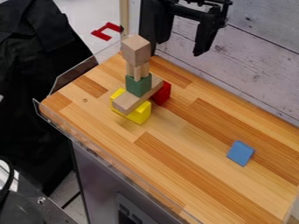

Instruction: Moves cube to the middle

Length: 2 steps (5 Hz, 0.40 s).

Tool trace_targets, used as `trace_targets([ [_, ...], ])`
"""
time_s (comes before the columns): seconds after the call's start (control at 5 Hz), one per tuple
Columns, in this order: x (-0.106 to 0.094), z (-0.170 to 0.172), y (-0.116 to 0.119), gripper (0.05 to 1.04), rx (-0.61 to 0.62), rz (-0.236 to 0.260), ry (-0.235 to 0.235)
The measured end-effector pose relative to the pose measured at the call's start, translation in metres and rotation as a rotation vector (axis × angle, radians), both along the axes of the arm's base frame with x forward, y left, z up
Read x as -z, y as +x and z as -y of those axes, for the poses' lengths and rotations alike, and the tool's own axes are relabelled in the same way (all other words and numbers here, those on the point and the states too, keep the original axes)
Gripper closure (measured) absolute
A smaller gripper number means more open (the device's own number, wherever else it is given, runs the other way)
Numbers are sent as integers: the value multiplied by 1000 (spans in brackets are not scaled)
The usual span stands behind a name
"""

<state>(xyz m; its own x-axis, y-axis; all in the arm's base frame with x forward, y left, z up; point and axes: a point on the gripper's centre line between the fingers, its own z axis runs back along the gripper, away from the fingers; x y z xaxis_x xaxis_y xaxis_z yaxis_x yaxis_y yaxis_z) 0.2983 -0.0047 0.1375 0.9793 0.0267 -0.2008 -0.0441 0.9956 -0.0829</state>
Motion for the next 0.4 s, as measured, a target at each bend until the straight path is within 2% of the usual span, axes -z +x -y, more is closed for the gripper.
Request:
trace_targets([
  [0.2, 10, 0, -2, 83, 0, -37, 0],
  [0.4, 10, 2, -1, 84, 11, -35, 7],
])
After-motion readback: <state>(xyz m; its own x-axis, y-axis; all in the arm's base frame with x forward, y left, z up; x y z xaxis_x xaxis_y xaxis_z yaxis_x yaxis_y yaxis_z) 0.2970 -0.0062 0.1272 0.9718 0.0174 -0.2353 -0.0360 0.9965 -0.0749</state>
